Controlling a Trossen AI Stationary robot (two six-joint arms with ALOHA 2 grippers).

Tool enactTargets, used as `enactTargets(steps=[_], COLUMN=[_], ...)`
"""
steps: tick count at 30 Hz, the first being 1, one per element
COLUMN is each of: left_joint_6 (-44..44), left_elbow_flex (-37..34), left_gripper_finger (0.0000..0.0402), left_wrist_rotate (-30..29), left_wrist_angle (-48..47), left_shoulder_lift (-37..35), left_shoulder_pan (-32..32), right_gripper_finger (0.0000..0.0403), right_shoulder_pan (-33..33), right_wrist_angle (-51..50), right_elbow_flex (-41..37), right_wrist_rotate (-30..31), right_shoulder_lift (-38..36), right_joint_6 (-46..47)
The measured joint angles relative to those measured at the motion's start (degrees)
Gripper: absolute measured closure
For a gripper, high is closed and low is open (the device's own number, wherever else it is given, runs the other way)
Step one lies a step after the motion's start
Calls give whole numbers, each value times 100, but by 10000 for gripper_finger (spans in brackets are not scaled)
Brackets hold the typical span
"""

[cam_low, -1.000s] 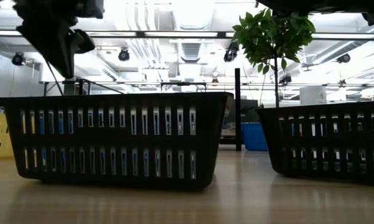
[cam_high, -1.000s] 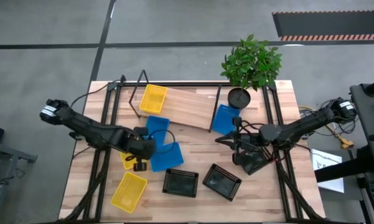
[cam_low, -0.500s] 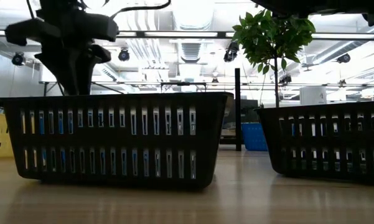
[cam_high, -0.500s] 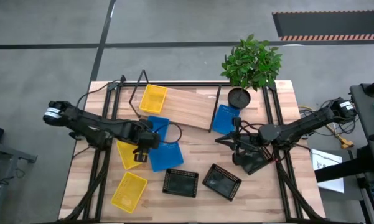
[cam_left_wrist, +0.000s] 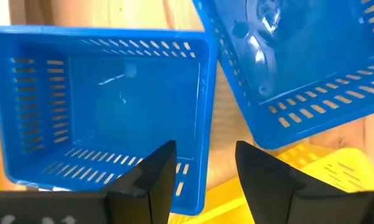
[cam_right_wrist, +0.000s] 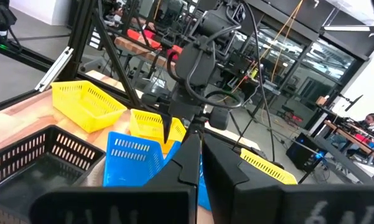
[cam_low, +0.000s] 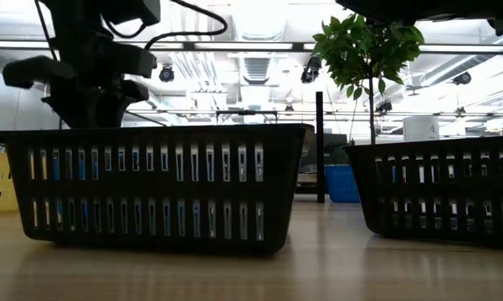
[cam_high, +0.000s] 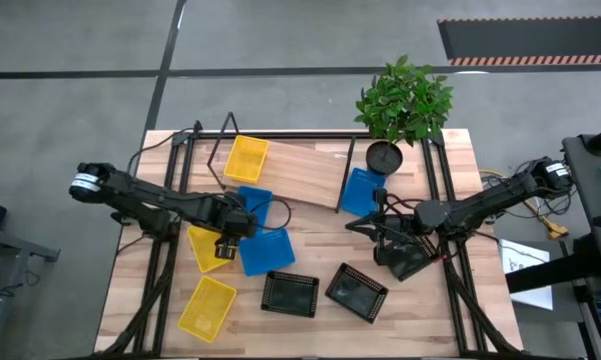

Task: Stack baskets on shelf by color
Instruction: Put the top left blue basket on the shelf

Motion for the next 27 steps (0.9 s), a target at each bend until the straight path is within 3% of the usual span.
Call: enactTargets(steps=[16,27], left_joint_6=[-1,58], left_elbow_flex=[-543,-547], left_gripper_finger=[254,327], left_wrist_rotate=[-4,-9], left_wrist_angle=[562,687], left_shoulder_lift=[0,0], left_shoulder_pan=[9,38], right_gripper_finger=[394,394], right_shoulder_pan=[0,0], right_wrist_angle=[-18,-17], right_elbow_flex=[0,0], right_wrist_rotate=[2,2], right_shoulder_lift=[-2,-2], right_joint_6=[-1,1])
